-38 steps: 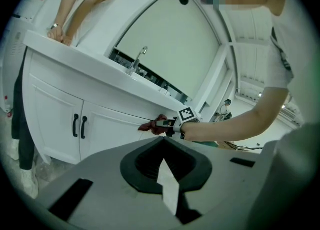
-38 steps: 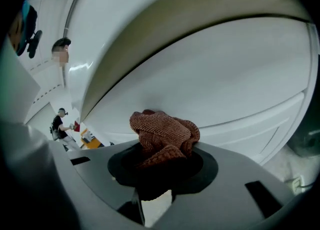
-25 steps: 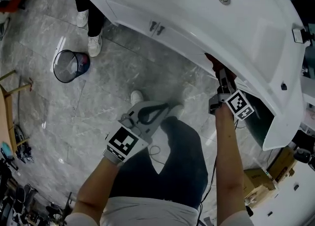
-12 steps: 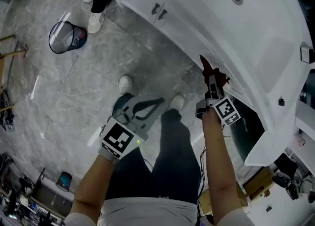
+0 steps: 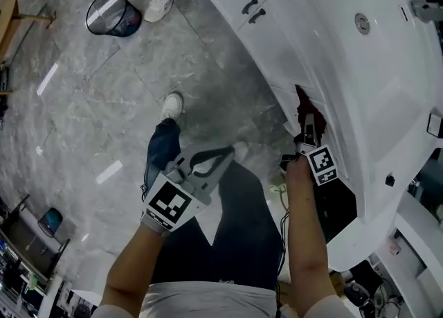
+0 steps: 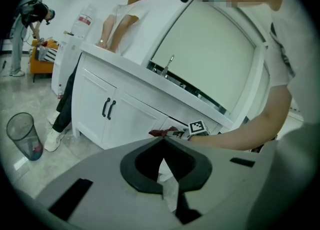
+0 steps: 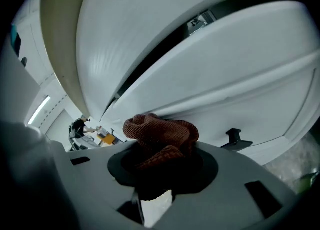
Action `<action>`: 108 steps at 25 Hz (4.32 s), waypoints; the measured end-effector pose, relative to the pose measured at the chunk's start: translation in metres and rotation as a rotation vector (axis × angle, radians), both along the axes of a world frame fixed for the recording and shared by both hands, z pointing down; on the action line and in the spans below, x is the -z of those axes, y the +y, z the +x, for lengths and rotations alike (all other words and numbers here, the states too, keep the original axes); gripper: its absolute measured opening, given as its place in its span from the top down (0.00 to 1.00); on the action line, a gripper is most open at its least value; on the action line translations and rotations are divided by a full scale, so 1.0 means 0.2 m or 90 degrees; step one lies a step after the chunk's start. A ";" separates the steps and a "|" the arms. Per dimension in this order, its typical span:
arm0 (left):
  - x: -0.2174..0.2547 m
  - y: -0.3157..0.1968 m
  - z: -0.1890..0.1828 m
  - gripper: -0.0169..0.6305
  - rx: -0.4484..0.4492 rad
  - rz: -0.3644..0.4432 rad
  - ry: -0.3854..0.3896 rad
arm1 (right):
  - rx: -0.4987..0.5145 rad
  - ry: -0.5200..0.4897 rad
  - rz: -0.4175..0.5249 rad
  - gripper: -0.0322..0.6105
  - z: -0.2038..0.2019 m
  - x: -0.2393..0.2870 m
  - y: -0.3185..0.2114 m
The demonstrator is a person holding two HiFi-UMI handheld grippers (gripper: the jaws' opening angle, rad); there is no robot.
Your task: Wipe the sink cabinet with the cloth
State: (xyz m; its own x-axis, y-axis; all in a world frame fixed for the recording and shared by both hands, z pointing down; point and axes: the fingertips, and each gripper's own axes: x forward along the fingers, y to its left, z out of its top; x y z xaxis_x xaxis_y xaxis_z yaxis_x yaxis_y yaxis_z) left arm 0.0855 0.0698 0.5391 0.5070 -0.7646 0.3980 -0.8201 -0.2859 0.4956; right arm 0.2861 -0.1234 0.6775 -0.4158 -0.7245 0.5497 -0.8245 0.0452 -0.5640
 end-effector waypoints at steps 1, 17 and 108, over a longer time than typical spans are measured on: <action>-0.01 0.01 0.00 0.96 0.012 0.002 -0.003 | 0.005 -0.002 0.000 0.74 0.00 -0.01 0.00; -0.11 0.15 0.06 0.96 0.109 -0.013 -0.024 | 0.050 0.011 0.000 0.74 0.02 -0.36 -0.01; -0.14 0.01 -0.29 0.96 -0.073 -0.009 -0.010 | -0.055 0.102 -0.023 0.74 0.13 -0.34 0.02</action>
